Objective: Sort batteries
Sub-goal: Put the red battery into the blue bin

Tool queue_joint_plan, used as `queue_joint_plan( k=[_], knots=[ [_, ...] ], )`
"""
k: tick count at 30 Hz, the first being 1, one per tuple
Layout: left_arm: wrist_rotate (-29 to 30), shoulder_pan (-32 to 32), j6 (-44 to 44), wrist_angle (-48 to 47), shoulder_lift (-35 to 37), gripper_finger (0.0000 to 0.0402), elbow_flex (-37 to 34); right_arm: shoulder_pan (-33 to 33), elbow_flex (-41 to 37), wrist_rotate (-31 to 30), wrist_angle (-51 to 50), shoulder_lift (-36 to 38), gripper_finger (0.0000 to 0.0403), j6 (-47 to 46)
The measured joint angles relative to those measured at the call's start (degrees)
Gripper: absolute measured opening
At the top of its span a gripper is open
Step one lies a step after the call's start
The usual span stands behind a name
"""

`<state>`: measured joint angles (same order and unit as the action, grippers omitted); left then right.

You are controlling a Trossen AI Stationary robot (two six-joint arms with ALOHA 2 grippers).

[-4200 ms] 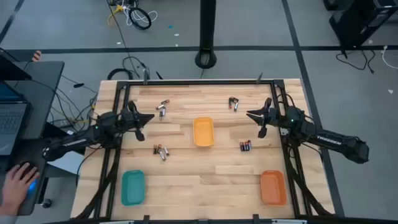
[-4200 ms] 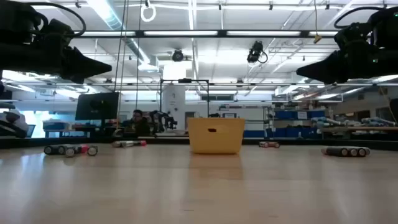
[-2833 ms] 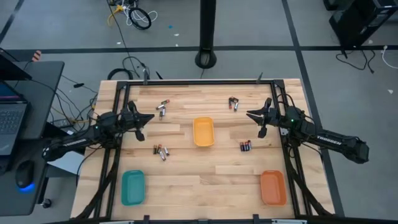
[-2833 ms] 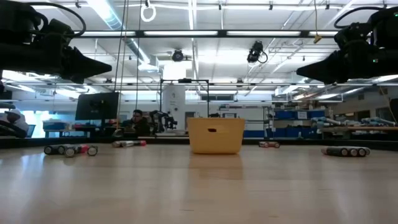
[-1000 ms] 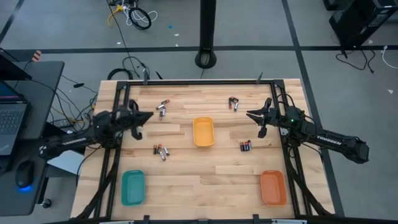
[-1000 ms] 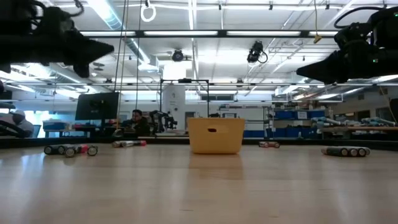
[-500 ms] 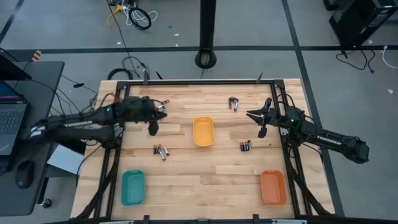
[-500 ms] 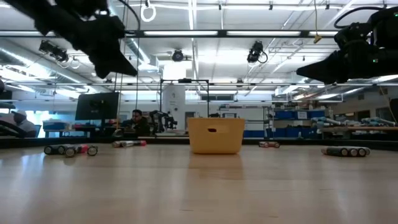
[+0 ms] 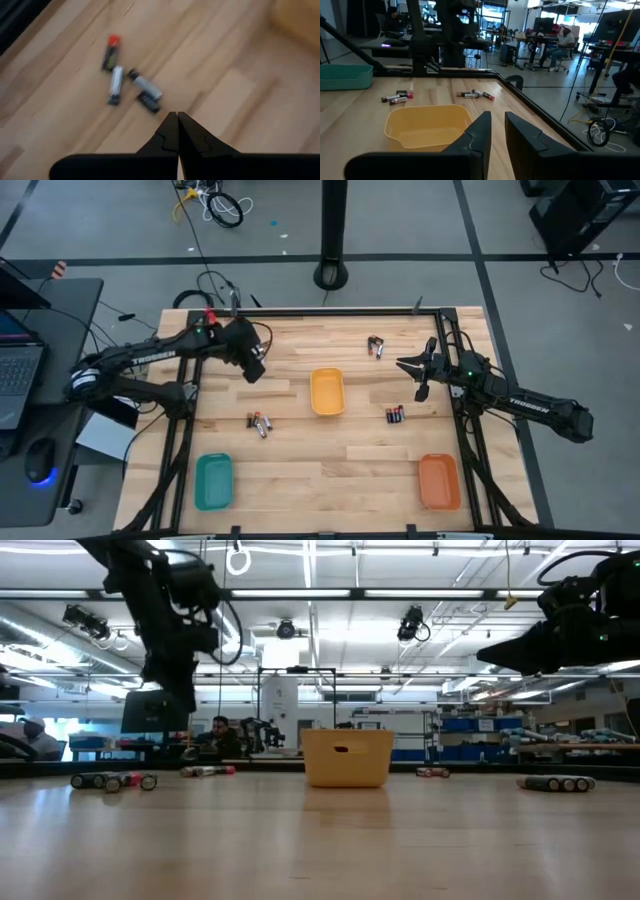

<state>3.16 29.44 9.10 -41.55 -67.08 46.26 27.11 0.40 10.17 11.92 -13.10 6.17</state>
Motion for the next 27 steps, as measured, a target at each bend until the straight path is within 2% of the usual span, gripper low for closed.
queue_joint_plan(
  k=[4,8,11,17,21,27],
  knots=[
    [-0.6,4.7,-3.2,0.4,-3.0,0.001,0.1,0.0,0.0,0.0,0.0,0.0,0.0067,0.0],
    [-4.2,9.5,-6.5,2.9,-7.6,0.0011,1.8,0.0,0.0,0.0,0.0,0.0,0.0067,0.0],
    [-7.6,12.3,-9.2,4.5,-11.8,0.0012,4.6,0.0,0.0,0.0,0.0,0.0,0.0067,0.0],
    [-8.2,14.6,-14.4,3.0,-21.9,0.002,11.5,0.0,0.0,0.0,0.0,0.0,0.0067,0.0],
    [-8.7,14.4,-17.7,-0.5,-28.6,0.0045,16.8,0.0,0.0,0.0,0.0,0.0,0.0067,0.0],
    [-4.4,14.4,-19.6,-0.6,-35.2,0.0115,22.4,0.0,0.0,0.0,0.0,0.0,0.0067,0.0]
  ],
)
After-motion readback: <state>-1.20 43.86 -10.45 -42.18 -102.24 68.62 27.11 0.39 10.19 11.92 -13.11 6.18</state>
